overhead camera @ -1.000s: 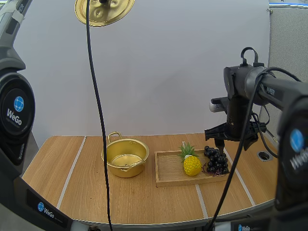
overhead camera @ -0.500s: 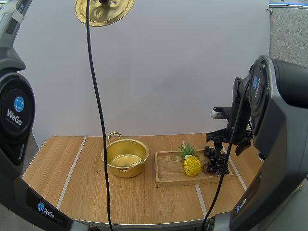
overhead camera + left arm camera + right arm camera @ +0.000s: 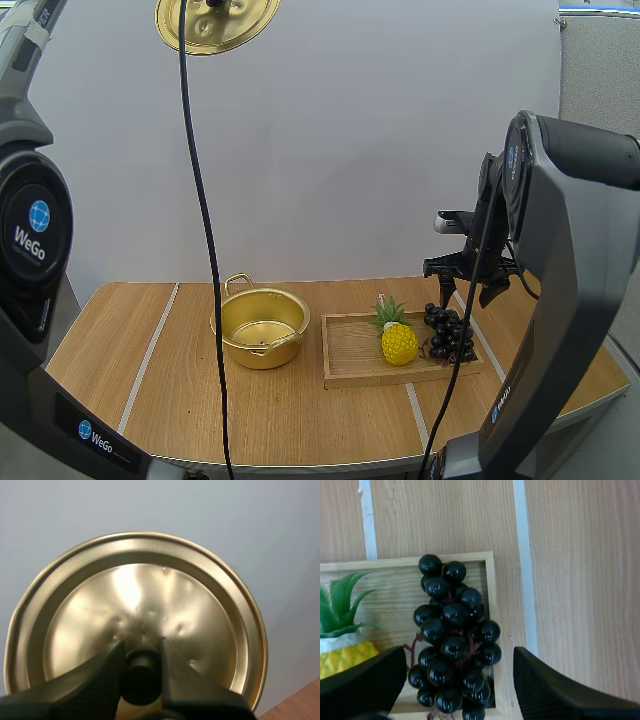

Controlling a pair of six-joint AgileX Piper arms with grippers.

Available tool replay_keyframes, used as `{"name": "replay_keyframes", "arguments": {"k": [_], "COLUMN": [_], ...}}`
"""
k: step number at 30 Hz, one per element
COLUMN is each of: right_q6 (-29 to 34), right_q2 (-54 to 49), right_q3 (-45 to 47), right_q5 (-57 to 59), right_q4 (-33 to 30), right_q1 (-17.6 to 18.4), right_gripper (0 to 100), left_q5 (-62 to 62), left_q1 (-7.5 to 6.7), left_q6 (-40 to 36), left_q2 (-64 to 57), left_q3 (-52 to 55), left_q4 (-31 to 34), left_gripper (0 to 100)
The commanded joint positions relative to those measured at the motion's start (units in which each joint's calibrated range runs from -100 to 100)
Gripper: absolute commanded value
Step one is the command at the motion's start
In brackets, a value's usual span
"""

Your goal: Open the pot, put the grape inside, and close it

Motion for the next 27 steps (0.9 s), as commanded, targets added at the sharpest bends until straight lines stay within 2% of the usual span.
{"name": "replay_keyframes", "arguments": {"k": [1,8,18,27], "right_q6": [-0.76,-0.76,-0.40,-0.40], "right_q2": [1.54,4.78,7.75,9.75], "right_q3": [-1.90,-4.86,-4.86,-4.86], "right_q5": [0.04,-0.72,-2.98,-4.78], "right_q4": [0.58,0.47,-2.20,-2.16], "right_q1": [0.82,2.51,2.57,2.57], "right_gripper": [100,100,100,100], "left_q5": [-2.16,-2.16,-2.16,-2.16], "left_q1": [-0.15,-0.15,-0.15,-0.15], "left_q6": [-0.27,-0.27,-0.27,-0.27], "left_q2": [-0.18,-0.18,-0.18,-0.18], "left_q3": [-0.60,-0.60,-0.60,-0.60], "left_q4": [0.48,0.48,0.48,0.48], "left_gripper": [0,0,0,0]}}
